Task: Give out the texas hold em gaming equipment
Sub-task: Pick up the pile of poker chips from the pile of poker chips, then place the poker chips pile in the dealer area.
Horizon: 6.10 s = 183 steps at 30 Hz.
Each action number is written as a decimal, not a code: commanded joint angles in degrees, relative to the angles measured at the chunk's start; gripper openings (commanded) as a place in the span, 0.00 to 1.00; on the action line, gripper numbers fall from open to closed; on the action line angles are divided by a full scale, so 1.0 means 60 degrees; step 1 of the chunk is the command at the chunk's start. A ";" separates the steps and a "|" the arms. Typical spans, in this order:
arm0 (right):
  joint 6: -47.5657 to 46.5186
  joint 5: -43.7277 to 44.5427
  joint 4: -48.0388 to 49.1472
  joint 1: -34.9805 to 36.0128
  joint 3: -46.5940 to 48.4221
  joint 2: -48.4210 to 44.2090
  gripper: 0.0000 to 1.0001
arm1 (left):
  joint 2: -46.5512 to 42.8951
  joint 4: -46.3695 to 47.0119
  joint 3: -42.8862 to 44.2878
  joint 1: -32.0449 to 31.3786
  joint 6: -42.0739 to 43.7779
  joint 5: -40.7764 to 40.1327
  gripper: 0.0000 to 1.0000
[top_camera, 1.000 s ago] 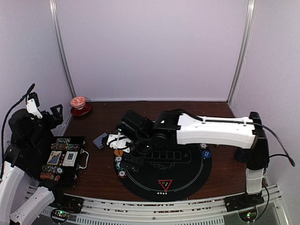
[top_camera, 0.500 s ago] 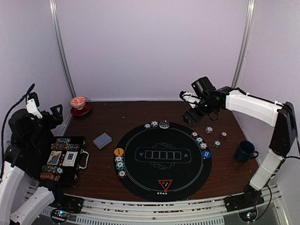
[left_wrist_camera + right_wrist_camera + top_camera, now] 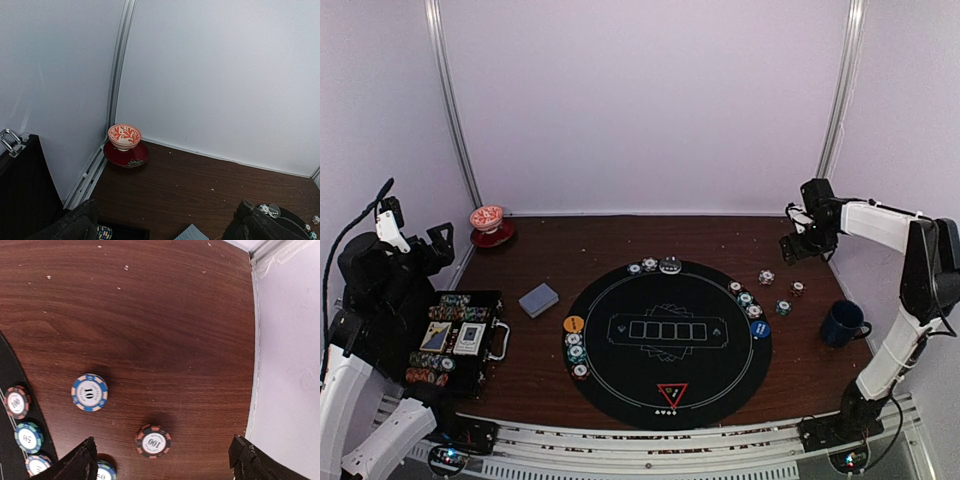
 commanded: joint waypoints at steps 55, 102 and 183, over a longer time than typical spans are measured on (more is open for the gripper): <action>-0.0443 -0.0612 -0.0333 -0.0827 -0.0397 0.1989 0.53 | -0.0278 0.0552 -0.0100 0.0063 -0.0027 0.0059 0.98; -0.0459 -0.1158 -0.0667 0.4205 0.3113 0.1396 0.29 | -0.0139 0.0566 -0.0115 0.0076 -0.0005 -0.0074 0.98; -0.1281 0.0444 0.0196 0.7029 1.0225 0.9128 0.31 | 0.0000 0.0610 -0.0121 0.0161 -0.0020 0.0117 0.98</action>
